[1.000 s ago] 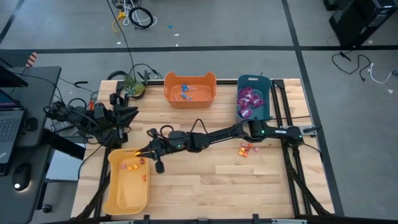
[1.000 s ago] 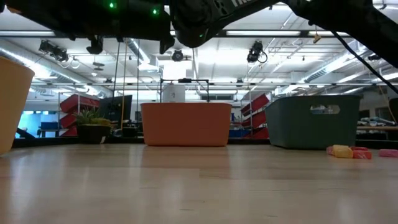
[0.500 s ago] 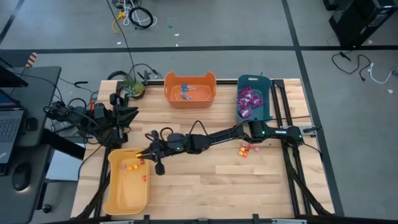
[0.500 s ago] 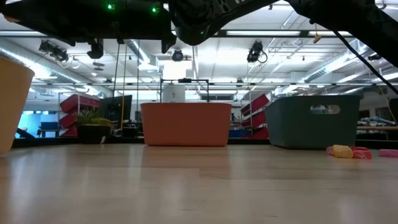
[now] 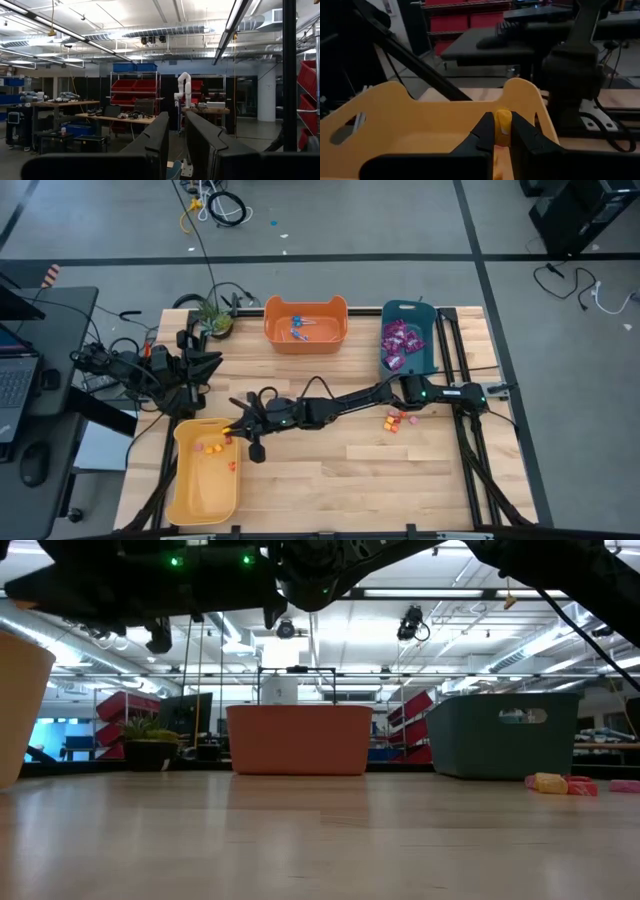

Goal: Sort candy
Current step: Put the yellow candy into the yellow bin

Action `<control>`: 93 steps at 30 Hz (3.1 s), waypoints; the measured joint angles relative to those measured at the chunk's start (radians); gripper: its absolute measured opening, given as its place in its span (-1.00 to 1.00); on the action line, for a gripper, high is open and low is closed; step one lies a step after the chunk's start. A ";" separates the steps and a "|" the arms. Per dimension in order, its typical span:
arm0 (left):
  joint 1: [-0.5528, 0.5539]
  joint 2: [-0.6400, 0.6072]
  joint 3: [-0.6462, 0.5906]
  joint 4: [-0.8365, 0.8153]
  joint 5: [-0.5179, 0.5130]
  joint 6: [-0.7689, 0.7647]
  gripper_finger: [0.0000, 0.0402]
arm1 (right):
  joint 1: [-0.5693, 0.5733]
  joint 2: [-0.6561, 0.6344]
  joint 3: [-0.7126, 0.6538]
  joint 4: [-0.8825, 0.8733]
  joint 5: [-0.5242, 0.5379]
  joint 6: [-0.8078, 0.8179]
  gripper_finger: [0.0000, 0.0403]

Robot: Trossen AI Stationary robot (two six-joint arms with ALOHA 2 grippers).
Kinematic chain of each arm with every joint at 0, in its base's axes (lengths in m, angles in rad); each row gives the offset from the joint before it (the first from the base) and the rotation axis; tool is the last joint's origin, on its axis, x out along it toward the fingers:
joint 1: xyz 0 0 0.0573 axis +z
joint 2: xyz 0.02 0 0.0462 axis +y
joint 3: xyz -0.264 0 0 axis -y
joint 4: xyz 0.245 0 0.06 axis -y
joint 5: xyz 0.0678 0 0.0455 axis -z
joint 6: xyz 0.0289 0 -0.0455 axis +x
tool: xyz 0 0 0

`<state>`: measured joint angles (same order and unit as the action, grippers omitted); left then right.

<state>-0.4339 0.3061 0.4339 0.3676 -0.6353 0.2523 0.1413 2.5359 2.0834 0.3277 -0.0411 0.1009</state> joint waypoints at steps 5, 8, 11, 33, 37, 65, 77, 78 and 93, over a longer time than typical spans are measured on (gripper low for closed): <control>0.000 0.000 0.000 0.000 0.000 0.000 -0.67 | 0.002 -0.001 0.000 -0.018 0.020 0.003 -0.86; 0.000 0.000 0.000 0.000 0.000 0.000 -0.67 | 0.002 -0.002 0.000 -0.046 0.022 0.018 -0.86; 0.000 0.000 0.000 0.000 0.000 0.000 -0.67 | 0.002 -0.002 0.000 -0.060 0.022 0.027 -0.86; 0.000 0.000 0.000 0.000 0.000 0.000 -0.67 | 0.000 -0.002 0.000 -0.130 0.022 0.049 -0.79; 0.000 0.000 0.000 0.000 0.000 0.000 -0.67 | 0.001 -0.002 0.000 -0.129 0.022 0.048 -0.70; 0.000 0.000 0.000 0.005 0.000 0.000 -0.67 | 0.000 -0.002 0.000 -0.128 0.022 0.014 -0.40; 0.000 0.000 0.000 0.005 0.000 0.000 -0.67 | 0.007 -0.103 0.000 -0.315 -0.057 -0.176 -0.42; 0.000 0.000 0.000 0.005 0.000 0.000 -0.67 | 0.008 -0.123 0.000 -0.365 -0.066 -0.184 -0.42; 0.000 0.000 0.000 0.005 0.000 0.000 -0.67 | 0.056 -0.402 0.000 -1.177 -0.030 -0.253 -0.45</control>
<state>-0.4343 0.3065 0.4339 0.3729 -0.6354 0.2523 0.1974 2.1336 2.0834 -0.8489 -0.0713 -0.1520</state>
